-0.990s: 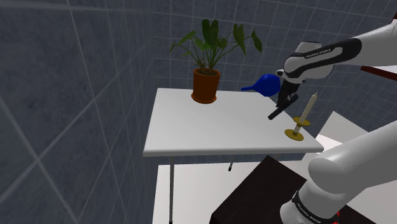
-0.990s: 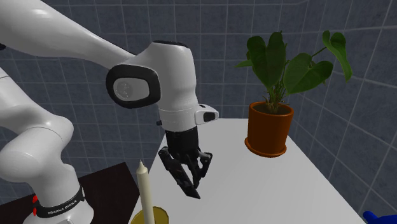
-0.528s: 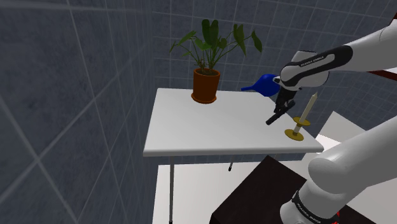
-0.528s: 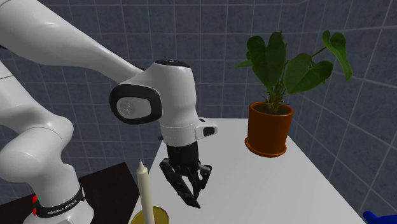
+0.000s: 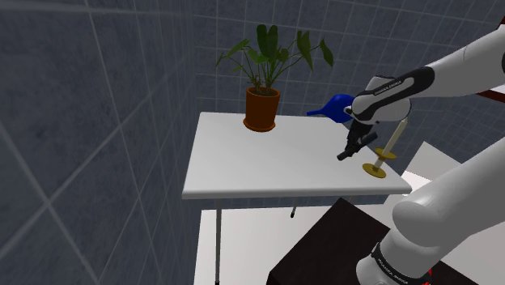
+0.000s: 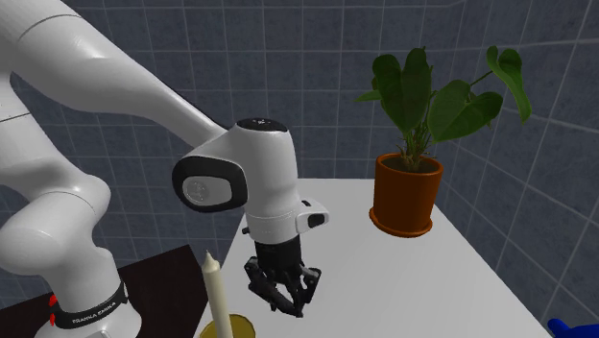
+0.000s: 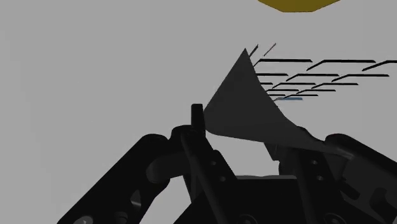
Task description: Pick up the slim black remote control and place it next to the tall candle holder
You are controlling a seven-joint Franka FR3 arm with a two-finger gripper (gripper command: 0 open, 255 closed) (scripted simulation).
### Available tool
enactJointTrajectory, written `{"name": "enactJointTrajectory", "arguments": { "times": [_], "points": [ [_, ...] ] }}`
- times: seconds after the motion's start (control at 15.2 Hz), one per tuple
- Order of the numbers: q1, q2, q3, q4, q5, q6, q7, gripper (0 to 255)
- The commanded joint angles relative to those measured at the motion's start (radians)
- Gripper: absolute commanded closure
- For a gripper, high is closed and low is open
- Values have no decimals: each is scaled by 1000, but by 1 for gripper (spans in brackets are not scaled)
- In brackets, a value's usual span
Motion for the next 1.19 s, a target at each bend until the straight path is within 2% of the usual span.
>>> {"name": "enactJointTrajectory", "arguments": {
  "times": [0.0, 0.2, 0.66, 0.73, 1.06, 1.12],
  "points": [
    [2, 20, -6, -18, 4, 31, -6, 255],
    [8, 54, -15, -33, 16, 77, -15, 255],
    [8, 54, -15, -33, 16, 77, -15, 255],
    [8, 54, -15, -33, 16, 78, -15, 0],
    [8, 54, -15, -33, 16, 77, -15, 0],
    [3, 21, -7, -23, 3, 36, -5, 0]
  ]
}}
